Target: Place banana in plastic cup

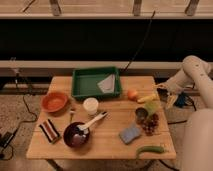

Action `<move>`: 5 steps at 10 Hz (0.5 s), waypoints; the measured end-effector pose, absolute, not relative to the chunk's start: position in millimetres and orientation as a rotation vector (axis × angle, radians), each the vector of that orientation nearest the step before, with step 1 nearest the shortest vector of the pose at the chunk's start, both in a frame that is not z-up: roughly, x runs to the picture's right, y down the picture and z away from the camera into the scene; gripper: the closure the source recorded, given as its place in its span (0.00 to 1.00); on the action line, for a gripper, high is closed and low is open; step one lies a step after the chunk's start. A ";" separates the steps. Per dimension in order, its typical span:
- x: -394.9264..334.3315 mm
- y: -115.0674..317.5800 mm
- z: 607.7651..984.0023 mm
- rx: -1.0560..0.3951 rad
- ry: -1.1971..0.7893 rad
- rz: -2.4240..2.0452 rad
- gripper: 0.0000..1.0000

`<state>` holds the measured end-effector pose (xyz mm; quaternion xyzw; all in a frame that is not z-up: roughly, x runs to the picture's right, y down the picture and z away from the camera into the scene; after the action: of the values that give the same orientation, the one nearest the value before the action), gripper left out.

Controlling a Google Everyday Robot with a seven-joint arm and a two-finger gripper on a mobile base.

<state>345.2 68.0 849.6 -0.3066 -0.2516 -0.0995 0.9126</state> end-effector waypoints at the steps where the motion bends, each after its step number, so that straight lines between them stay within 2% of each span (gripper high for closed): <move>1: 353.8 59.1 855.8 -0.607 -0.498 -0.204 0.20; 5: 373.0 34.9 875.5 -0.528 -0.466 -0.186 0.20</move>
<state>373.0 34.9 875.5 -0.2582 -0.2278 -0.0909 0.9345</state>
